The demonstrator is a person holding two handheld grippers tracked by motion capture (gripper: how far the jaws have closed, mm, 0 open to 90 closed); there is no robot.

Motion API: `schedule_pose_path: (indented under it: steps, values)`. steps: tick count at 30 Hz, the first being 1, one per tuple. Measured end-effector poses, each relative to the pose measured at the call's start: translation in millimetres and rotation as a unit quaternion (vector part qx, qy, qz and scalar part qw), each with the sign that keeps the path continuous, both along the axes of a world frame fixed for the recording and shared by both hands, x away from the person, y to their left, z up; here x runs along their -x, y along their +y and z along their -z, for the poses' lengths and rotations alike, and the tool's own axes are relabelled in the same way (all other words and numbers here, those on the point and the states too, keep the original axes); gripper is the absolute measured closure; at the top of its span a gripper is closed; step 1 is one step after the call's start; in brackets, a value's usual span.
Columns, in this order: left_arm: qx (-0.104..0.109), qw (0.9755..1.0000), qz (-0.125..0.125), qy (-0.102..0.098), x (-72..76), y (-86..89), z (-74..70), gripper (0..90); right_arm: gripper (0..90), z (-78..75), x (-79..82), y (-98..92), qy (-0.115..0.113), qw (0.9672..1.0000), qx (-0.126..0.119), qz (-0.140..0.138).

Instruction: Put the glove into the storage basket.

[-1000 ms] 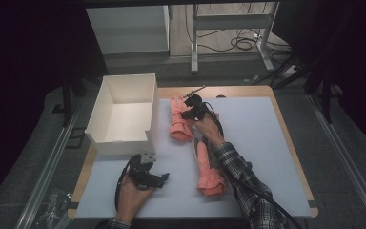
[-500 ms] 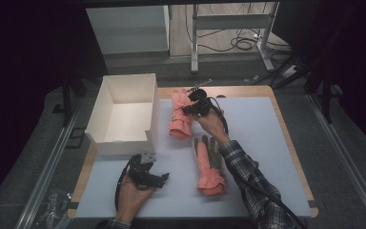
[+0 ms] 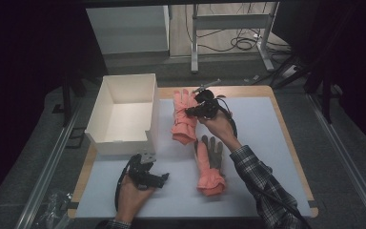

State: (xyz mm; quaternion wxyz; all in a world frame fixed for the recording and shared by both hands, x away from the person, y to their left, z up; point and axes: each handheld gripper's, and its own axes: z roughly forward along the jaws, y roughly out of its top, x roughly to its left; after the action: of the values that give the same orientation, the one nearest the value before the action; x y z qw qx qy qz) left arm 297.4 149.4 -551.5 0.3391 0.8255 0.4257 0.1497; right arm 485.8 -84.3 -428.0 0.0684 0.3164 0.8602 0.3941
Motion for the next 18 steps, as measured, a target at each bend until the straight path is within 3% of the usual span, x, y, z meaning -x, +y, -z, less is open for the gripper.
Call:
schedule_pose_path:
  steps: [7, 18]
  values:
    - [0.000, 1.0000, 0.000, 0.000, 0.0, 0.0, 0.0, 0.0, 85.6, -12.9, 28.1, -14.4, -0.001, 0.9999, -0.003, -0.011]
    - [0.000, 1.0000, 0.000, 0.000, -0.1, 0.0, -0.1, 0.0, 85.6, -17.3, 70.0, -47.9, 0.007, 0.9998, -0.007, -0.018]
